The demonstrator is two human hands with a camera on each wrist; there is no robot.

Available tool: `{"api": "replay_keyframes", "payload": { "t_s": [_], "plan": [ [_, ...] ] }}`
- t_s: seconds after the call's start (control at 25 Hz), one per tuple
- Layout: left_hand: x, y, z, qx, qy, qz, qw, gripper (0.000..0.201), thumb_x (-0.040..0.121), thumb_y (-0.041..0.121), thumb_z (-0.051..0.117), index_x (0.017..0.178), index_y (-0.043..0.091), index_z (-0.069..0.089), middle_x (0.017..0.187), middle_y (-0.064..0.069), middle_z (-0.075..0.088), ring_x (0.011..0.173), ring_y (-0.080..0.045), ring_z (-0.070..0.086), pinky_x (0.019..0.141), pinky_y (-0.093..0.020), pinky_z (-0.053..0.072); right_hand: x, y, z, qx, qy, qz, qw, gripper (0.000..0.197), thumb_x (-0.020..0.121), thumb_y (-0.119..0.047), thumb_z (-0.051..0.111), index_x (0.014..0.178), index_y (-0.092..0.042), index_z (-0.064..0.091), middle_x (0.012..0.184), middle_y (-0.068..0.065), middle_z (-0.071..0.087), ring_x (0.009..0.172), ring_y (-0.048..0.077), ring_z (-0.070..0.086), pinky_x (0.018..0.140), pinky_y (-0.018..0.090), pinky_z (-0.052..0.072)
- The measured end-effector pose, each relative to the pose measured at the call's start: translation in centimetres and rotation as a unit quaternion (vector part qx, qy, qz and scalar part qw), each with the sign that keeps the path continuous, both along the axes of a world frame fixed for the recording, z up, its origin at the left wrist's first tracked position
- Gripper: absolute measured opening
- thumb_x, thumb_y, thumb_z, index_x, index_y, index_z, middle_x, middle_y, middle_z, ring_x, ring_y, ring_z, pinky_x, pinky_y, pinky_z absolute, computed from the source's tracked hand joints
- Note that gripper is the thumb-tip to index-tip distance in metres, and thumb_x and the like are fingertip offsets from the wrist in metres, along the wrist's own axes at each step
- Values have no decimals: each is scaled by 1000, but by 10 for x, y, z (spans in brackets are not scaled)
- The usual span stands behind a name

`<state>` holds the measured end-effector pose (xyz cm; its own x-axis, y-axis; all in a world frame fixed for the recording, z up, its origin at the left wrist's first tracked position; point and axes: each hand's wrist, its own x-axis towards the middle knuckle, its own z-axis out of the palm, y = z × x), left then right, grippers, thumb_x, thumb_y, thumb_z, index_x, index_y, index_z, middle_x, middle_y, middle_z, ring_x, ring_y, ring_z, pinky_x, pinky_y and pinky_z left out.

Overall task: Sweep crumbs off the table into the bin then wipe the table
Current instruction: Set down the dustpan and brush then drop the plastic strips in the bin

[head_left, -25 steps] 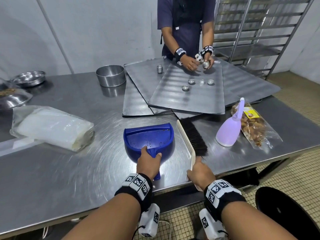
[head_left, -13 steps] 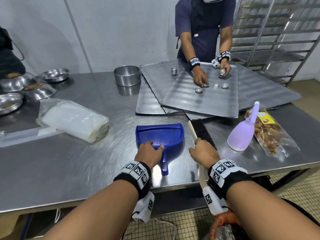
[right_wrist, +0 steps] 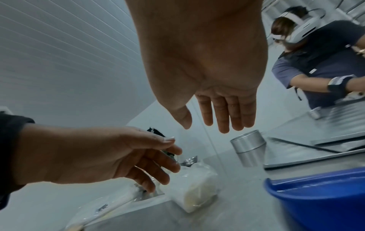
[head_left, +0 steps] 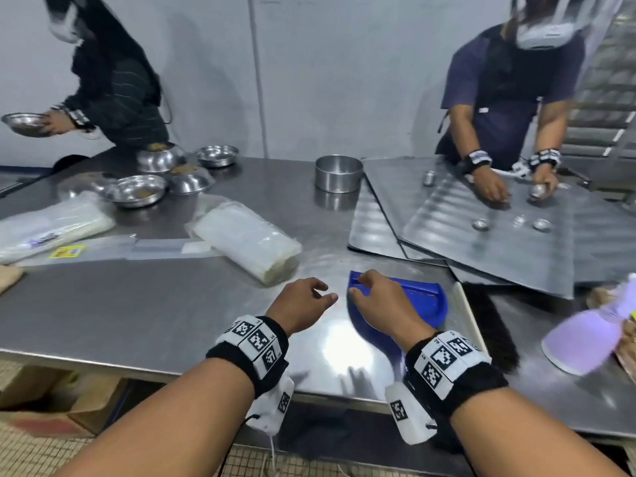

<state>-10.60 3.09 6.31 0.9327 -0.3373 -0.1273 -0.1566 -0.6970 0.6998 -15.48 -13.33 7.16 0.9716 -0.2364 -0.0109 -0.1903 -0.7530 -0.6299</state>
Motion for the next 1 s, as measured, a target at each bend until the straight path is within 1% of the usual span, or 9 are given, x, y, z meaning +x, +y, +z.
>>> {"api": "replay_keyframes", "payload": {
  "t_s": [0.16, 0.32, 0.4, 0.52, 0.6, 0.68, 0.76, 0.88, 1.0],
  "plan": [
    [27, 79, 3, -15, -12, 41, 999, 43, 91, 44, 61, 125, 17, 61, 118, -1, 66, 106, -16, 62, 92, -28, 46, 35, 68, 3, 2, -7, 31, 999, 43, 94, -37, 54, 130, -14, 51, 132, 2, 57, 118, 20, 53, 93, 29, 43],
    [64, 170, -1, -16, -16, 73, 997, 40, 90, 43, 62, 121, 17, 64, 116, 0, 67, 106, -16, 62, 94, -31, 48, 78, 148, -1, 14, -14, 49, 999, 37, 92, -35, 55, 123, -14, 56, 125, 5, 63, 112, 22, 57, 87, 26, 42],
    [86, 216, -6, -3, -7, 88, 996, 40, 91, 43, 61, 122, 18, 63, 116, 0, 66, 104, -16, 61, 92, -27, 46, 100, 186, -2, 20, 0, 53, 998, 39, 93, -35, 55, 125, -13, 55, 125, 5, 62, 112, 23, 57, 83, 24, 40],
    [116, 274, -16, 23, 1, 111, 994, 40, 90, 43, 62, 123, 19, 61, 117, 0, 65, 97, -14, 57, 85, -24, 42, 129, 232, -11, 30, 18, 67, 997, 38, 94, -34, 55, 124, -12, 54, 121, 6, 63, 108, 23, 58, 82, 24, 42],
    [137, 309, -23, 50, 10, 130, 990, 40, 90, 42, 62, 123, 18, 61, 117, 0, 66, 102, -17, 60, 84, -23, 41, 152, 260, -16, 30, 34, 74, 996, 37, 93, -35, 55, 123, -12, 55, 117, 5, 64, 107, 23, 59, 81, 25, 42],
    [161, 337, -32, 67, 27, 148, 986, 40, 90, 40, 64, 122, 16, 62, 117, -2, 66, 107, -21, 61, 90, -25, 44, 176, 283, -22, 33, 48, 83, 995, 38, 93, -35, 57, 124, -13, 55, 116, 5, 65, 111, 22, 59, 86, 25, 42],
    [183, 358, -40, 66, 41, 167, 983, 41, 89, 38, 66, 122, 14, 63, 118, -5, 67, 108, -24, 61, 96, -30, 45, 200, 300, -25, 35, 56, 92, 994, 37, 94, -33, 57, 124, -12, 55, 112, 6, 68, 110, 22, 60, 89, 25, 42],
    [219, 381, -46, 77, 42, 194, 977, 41, 90, 38, 65, 123, 15, 63, 120, -5, 66, 111, -23, 60, 97, -29, 44, 250, 323, -34, 24, 62, 114, 991, 38, 93, -33, 57, 125, -12, 55, 113, 8, 67, 108, 24, 60, 90, 27, 44],
    [252, 397, -52, 89, 41, 210, 973, 39, 90, 38, 63, 122, 16, 62, 120, -5, 65, 110, -23, 60, 96, -29, 44, 300, 342, -49, 3, 73, 150, 986, 41, 93, -34, 57, 127, -10, 54, 122, 11, 64, 116, 28, 56, 96, 31, 43]
  ]
}}
